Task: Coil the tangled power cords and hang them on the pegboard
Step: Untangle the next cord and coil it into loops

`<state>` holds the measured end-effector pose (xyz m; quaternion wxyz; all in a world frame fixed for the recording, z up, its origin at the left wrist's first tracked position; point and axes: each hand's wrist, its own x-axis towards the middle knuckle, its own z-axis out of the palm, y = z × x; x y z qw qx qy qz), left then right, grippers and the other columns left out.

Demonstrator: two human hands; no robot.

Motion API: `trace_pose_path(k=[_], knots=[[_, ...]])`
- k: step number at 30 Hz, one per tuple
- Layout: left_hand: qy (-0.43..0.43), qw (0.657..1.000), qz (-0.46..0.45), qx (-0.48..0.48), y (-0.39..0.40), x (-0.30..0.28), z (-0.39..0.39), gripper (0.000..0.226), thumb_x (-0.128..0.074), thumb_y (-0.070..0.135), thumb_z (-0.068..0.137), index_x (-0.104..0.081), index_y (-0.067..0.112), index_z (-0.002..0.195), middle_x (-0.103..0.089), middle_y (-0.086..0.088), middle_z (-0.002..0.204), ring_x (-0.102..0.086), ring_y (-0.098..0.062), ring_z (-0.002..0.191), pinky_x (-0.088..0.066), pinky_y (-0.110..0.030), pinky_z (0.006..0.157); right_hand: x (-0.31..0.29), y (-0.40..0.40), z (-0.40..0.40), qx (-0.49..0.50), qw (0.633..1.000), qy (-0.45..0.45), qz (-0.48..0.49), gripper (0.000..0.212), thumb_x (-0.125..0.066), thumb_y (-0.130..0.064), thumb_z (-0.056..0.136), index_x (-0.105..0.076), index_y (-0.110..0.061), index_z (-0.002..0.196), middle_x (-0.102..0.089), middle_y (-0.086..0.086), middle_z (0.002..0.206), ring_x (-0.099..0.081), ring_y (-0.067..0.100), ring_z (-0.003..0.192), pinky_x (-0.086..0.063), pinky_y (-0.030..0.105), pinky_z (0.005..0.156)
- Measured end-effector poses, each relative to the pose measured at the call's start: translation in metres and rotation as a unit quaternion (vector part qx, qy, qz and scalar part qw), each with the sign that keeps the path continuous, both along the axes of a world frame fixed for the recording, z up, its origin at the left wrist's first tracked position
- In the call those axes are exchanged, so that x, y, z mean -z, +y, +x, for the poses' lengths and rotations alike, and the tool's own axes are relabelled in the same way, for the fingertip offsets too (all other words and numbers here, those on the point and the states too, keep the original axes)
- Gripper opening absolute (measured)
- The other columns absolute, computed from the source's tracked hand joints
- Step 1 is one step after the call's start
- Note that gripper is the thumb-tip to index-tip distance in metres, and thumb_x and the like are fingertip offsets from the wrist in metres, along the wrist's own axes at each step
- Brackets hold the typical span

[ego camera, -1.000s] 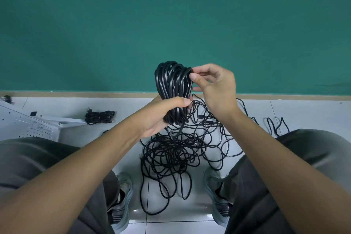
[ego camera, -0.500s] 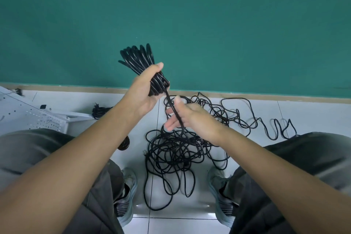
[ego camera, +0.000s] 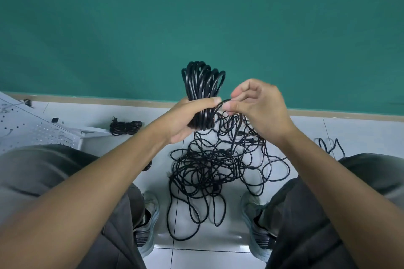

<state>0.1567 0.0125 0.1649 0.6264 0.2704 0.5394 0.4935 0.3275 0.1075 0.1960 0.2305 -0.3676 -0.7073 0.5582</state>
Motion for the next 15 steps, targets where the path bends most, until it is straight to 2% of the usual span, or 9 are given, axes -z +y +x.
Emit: trace_pose_path(k=[2, 5, 9, 12, 14, 15], knots=[[-0.045, 0.999, -0.002, 0.012, -0.001, -0.002, 0.004, 0.022, -0.077, 0.037, 0.085, -0.076, 0.017, 0.095, -0.066, 0.002, 0.082, -0.061, -0.013, 0.076, -0.056, -0.032, 0.080, -0.001, 0.001, 0.000, 0.024, 1.000, 0.007, -0.015, 0.029, -0.091, -0.013, 0.071, -0.065, -0.009, 0.085, -0.075, 0.010, 0.075, -0.076, 0.024, 0.073, -0.061, 0.035, 0.080], [-0.060, 0.996, -0.009, 0.058, -0.002, -0.001, 0.009, 0.049, -0.083, 0.037, 0.073, -0.072, 0.007, 0.110, -0.064, 0.002, 0.081, -0.062, -0.011, 0.073, -0.057, -0.031, 0.080, 0.000, 0.002, 0.000, 0.034, 0.999, 0.009, -0.019, 0.030, -0.093, -0.014, 0.068, -0.067, -0.006, 0.082, -0.075, 0.013, 0.075, -0.072, 0.020, 0.068, -0.061, 0.034, 0.077], [-0.073, 0.996, 0.008, 0.056, -0.002, -0.003, 0.010, 0.043, -0.082, 0.029, 0.068, -0.067, 0.006, 0.101, -0.062, 0.000, 0.079, -0.061, -0.012, 0.070, -0.058, -0.029, 0.074, 0.009, -0.001, 0.001, 0.040, 0.999, -0.016, -0.006, 0.029, -0.090, -0.022, 0.075, -0.067, -0.012, 0.089, -0.073, -0.001, 0.077, -0.069, 0.012, 0.071, -0.060, 0.033, 0.079], [-0.119, 0.992, 0.027, 0.038, 0.000, -0.003, 0.005, 0.033, -0.078, 0.028, 0.072, -0.064, 0.008, 0.096, -0.060, 0.000, 0.080, -0.058, -0.013, 0.071, -0.057, -0.029, 0.074, 0.019, -0.003, 0.000, -0.013, 0.998, -0.044, -0.036, 0.021, -0.065, -0.033, 0.100, -0.065, -0.012, 0.102, -0.074, 0.003, 0.097, -0.071, 0.018, 0.095, -0.055, 0.044, 0.098], [-0.142, 0.989, 0.034, 0.022, 0.001, -0.004, 0.001, 0.029, -0.076, 0.026, 0.075, -0.063, 0.009, 0.095, -0.060, 0.001, 0.079, -0.059, -0.013, 0.070, -0.057, -0.028, 0.073, 0.029, -0.003, 0.001, -0.092, 0.989, -0.068, -0.089, 0.026, -0.048, -0.028, 0.109, -0.062, -0.006, 0.110, -0.075, 0.002, 0.105, -0.070, 0.018, 0.106, -0.050, 0.041, 0.107], [-0.142, 0.989, 0.035, 0.011, 0.002, -0.005, 0.000, 0.028, -0.075, 0.026, 0.075, -0.062, 0.009, 0.094, -0.060, 0.001, 0.077, -0.060, -0.013, 0.069, -0.057, -0.028, 0.073, 0.034, -0.003, 0.002, -0.126, 0.984, -0.096, -0.086, 0.024, -0.047, -0.023, 0.109, -0.063, -0.005, 0.112, -0.075, 0.001, 0.109, -0.070, 0.016, 0.109, -0.049, 0.038, 0.108]])
